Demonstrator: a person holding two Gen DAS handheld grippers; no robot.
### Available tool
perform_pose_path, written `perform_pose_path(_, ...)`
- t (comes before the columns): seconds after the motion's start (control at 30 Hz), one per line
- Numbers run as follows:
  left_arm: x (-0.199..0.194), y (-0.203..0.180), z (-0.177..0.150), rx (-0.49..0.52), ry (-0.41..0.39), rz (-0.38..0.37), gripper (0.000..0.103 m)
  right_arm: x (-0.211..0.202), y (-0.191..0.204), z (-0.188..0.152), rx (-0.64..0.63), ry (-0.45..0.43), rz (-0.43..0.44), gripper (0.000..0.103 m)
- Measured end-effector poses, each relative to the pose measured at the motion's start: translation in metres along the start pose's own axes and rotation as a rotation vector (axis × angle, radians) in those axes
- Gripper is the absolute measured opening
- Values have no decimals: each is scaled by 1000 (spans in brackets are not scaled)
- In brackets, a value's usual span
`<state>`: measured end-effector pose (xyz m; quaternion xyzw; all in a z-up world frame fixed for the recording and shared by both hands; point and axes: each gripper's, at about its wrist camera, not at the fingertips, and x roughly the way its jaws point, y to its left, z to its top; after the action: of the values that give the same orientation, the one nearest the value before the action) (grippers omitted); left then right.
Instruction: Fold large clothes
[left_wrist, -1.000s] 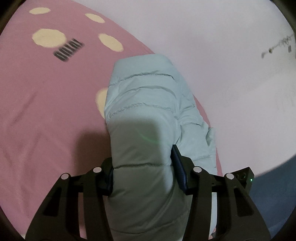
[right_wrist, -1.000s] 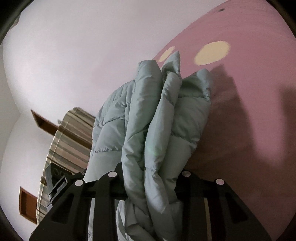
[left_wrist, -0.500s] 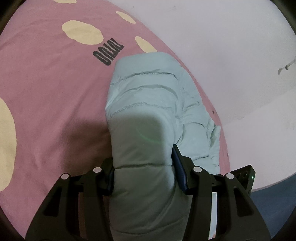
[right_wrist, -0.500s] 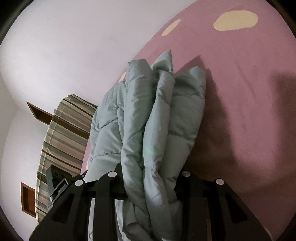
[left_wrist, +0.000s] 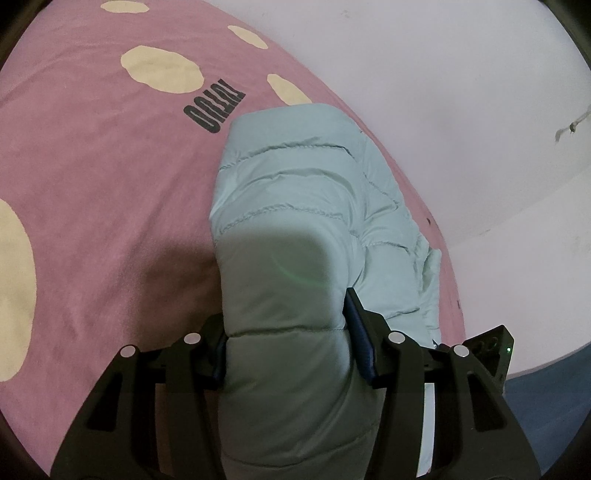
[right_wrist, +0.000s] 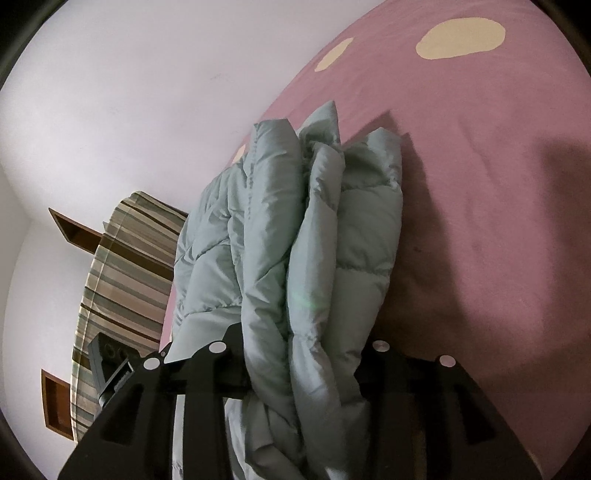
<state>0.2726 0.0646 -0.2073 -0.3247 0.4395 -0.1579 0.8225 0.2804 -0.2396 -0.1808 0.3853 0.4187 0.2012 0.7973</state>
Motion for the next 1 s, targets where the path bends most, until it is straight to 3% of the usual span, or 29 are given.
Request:
perform_pose_path(0.37, -14, -4, -7, 22, 1, 25, 63, -13, -1, -7, 18, -14, -25, 58)
perform_pose_path(0.63, -32, -7, -28, 50, 3, 20, 68, -26, -2, -22, 28, 2, -11, 61)
perform_pose_path(0.7, -33, -7, -32, 62, 4, 23, 68, -25, -1, -25, 20, 14, -16, 60)
perform_pose_path(0.77, -33, -8, -34, 62, 8, 22, 67, -24, 2, -25, 17, 28, -10, 48)
perform_pose_path(0.87, -38, -13, -37, 66, 12, 13, 65, -30, 9, -24, -3, 30, -6, 39)
perform_pose_path(1.0, -34, -17, -42, 106, 13, 40, 65, -30, 5, -25, -15, 33, -24, 38)
